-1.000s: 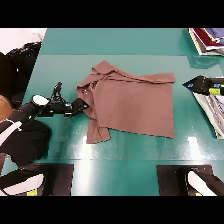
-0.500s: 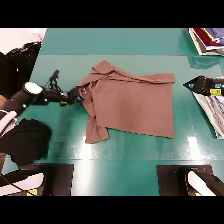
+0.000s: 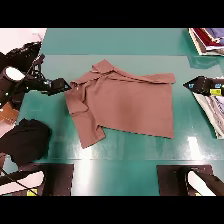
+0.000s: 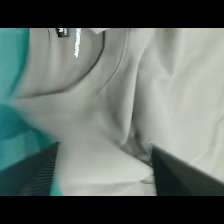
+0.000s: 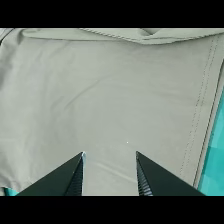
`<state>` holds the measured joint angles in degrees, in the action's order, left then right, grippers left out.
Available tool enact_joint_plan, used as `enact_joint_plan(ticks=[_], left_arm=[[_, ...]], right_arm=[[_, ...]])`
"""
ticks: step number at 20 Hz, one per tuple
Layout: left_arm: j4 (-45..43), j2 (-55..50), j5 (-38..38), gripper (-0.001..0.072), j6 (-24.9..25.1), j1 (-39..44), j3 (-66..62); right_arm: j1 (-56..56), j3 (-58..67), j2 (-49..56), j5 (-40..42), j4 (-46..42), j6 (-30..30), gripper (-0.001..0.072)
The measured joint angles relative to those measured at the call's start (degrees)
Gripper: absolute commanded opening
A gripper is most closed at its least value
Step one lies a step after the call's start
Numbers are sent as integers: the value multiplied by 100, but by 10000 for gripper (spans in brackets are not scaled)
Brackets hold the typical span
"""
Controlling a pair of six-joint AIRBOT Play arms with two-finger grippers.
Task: Fold the shirts.
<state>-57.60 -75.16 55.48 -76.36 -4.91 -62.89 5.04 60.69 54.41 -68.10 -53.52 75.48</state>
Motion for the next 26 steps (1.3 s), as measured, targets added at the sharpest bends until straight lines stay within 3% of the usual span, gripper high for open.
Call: enact_joint_plan(ticks=[5,8,13,20,21,23,26], left_arm=[[-433,66,1014,539,22,-546,219],[-278,299,1215,539,138,-730,931],[935,546,844,539,844,-826,2153],[1825,605,-11,526,1226,-743,2820],[1888,605,-157,342,1263,-643,2846],[1886,603,-439,43,1329,-352,2881],[1969,608,-629,26,1353,-39,2876]], right_arm=[[0,0,0,9,-2,0,374],[0,0,0,22,-2,0,374],[0,0,9,48,-2,0,374],[0,-2,11,-35,-2,4,374],[0,-2,11,-79,-2,4,374],[0,-4,13,-234,-57,7,375],[0,-20,13,-667,-584,140,375]])
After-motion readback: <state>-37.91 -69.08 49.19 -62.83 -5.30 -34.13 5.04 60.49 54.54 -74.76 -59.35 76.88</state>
